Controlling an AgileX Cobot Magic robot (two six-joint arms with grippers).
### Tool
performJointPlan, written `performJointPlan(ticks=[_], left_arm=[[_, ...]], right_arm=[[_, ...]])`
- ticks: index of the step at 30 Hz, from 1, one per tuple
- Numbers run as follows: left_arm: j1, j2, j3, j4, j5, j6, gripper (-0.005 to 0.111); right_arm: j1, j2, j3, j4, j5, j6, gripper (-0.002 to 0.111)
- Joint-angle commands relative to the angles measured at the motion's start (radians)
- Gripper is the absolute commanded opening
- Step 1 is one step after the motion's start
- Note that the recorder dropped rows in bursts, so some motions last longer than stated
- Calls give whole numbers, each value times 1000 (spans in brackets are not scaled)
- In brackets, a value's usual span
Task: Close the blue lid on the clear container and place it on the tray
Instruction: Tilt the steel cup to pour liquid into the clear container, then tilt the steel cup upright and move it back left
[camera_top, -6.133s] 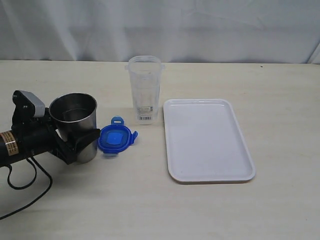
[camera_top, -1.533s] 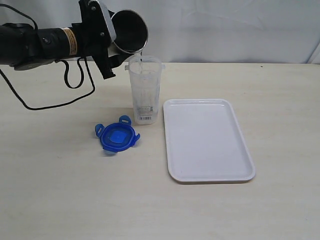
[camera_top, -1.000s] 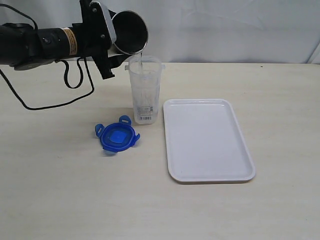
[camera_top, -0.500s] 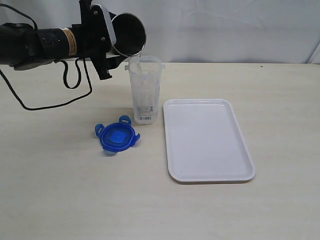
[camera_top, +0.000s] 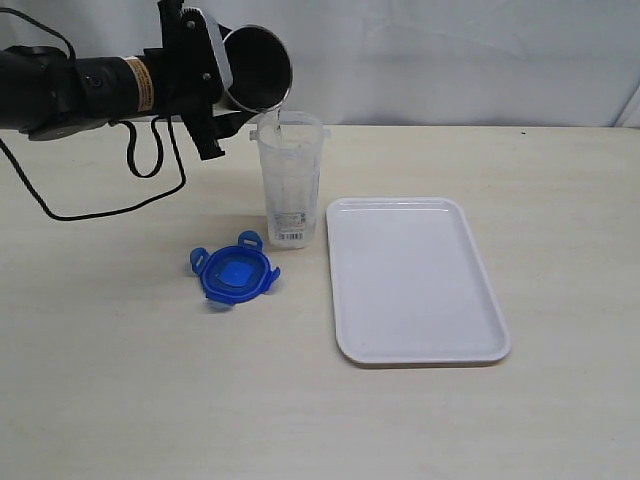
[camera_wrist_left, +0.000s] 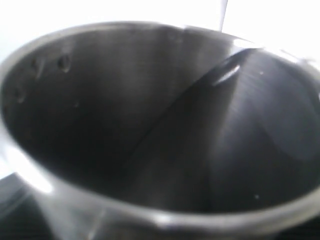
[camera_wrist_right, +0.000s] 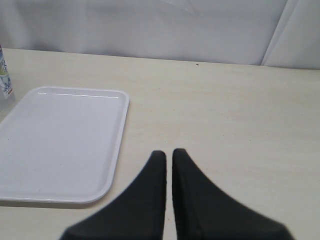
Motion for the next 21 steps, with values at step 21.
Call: performJointPlan(ticks=[21], left_arm=[[146,-8,-18,-125,-28,-896,0]], right_arm=[[-7,-4,3,-7,1,-1,5]])
